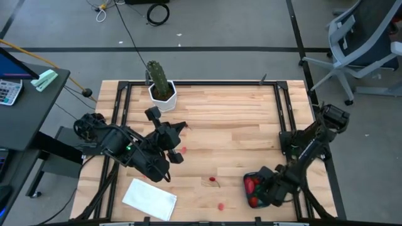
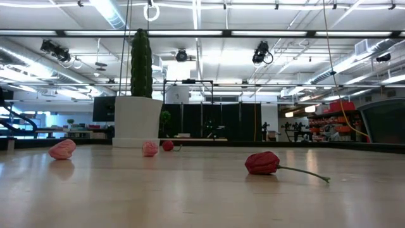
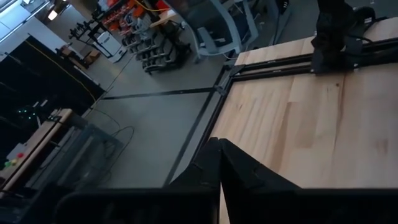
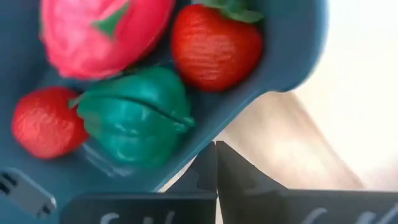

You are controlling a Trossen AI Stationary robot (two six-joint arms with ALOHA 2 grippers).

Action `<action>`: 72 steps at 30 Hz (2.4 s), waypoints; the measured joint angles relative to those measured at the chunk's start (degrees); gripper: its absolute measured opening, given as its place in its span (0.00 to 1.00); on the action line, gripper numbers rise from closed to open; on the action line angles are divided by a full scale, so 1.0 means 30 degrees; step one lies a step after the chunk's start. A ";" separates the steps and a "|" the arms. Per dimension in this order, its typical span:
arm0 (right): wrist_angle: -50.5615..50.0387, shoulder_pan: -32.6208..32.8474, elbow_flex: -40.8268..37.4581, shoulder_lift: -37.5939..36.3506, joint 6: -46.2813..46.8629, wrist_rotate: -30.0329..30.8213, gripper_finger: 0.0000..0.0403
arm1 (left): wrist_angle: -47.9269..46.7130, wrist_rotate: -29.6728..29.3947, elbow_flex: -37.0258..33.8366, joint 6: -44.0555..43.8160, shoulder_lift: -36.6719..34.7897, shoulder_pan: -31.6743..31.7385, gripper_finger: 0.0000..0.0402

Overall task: Pick and placing Produce into tupperware
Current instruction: Adjust the bin to the left, then put the chili pepper into the bin

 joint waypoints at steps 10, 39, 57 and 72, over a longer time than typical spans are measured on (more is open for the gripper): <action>0.1779 -0.4288 0.0000 0.0005 -0.5836 0.0002 0.00 | -0.0898 -0.0013 0.0000 -0.0194 0.0000 0.0000 0.03; 0.2061 -1.0944 0.0000 -0.6843 -1.8398 0.0755 0.18 | -0.2366 0.4244 -0.0014 -0.3191 0.0087 0.0130 0.39; 0.5423 -1.2773 0.0000 -0.6043 -2.5401 0.2528 0.28 | -0.2365 0.7134 -0.2201 -0.3879 0.0175 0.3379 0.46; 0.6171 -1.2759 0.0000 -0.6114 -2.7079 0.5896 0.63 | 0.1478 1.1179 -1.0821 -0.3046 0.0219 0.7478 0.48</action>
